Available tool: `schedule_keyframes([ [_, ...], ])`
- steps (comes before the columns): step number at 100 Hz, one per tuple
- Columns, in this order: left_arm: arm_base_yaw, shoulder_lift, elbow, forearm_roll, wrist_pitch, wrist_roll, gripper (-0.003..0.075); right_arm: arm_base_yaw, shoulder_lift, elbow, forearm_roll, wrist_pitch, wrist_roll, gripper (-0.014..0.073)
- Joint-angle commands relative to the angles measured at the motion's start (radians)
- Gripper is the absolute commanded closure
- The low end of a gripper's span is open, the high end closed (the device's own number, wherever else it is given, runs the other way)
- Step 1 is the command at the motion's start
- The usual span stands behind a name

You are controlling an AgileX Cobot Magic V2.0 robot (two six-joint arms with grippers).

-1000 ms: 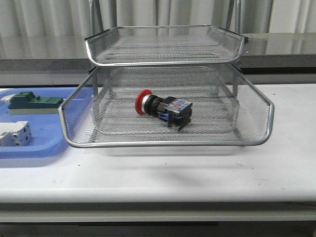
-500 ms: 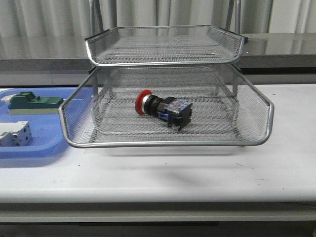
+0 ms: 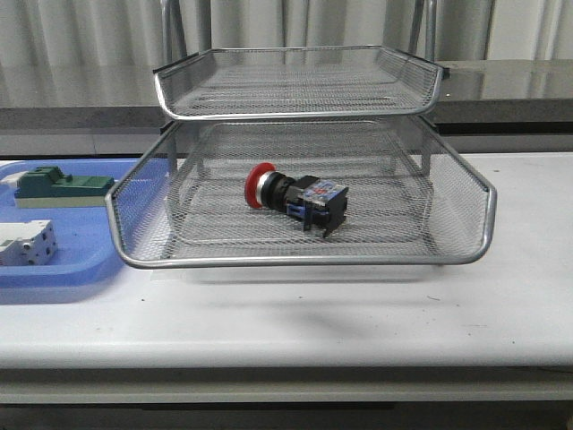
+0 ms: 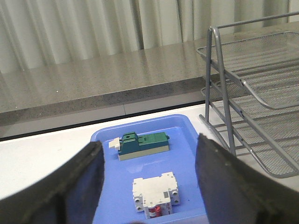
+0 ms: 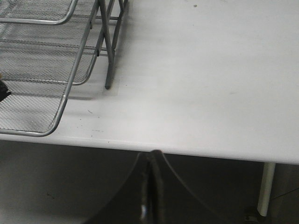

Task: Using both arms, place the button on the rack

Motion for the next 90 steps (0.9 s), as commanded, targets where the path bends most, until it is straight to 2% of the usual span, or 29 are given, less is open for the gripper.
schedule_keyframes([
  [1,0.002,0.011,-0.026,-0.014,-0.084,-0.011,0.0303,-0.005,0.006,-0.033,-0.008,-0.064,-0.003,0.0664],
  [9,0.002,0.011,-0.026,-0.014,-0.084,-0.011,0.0336,-0.005,0.006,-0.033,-0.008,-0.064,-0.003,0.0664],
  [16,0.002,0.011,-0.026,-0.014,-0.084,-0.011,0.0396,-0.005,0.006,-0.033,-0.008,-0.064,-0.003,0.0664],
  [45,0.002,0.011,-0.026,-0.014,-0.084,-0.011,0.0741,-0.005,0.006,-0.033,-0.008,-0.064,-0.003,0.0664],
  [90,0.002,0.011,-0.026,-0.014,-0.084,-0.011,0.0740,-0.005,0.006,-0.033,0.013,-0.068,-0.004,0.0664],
])
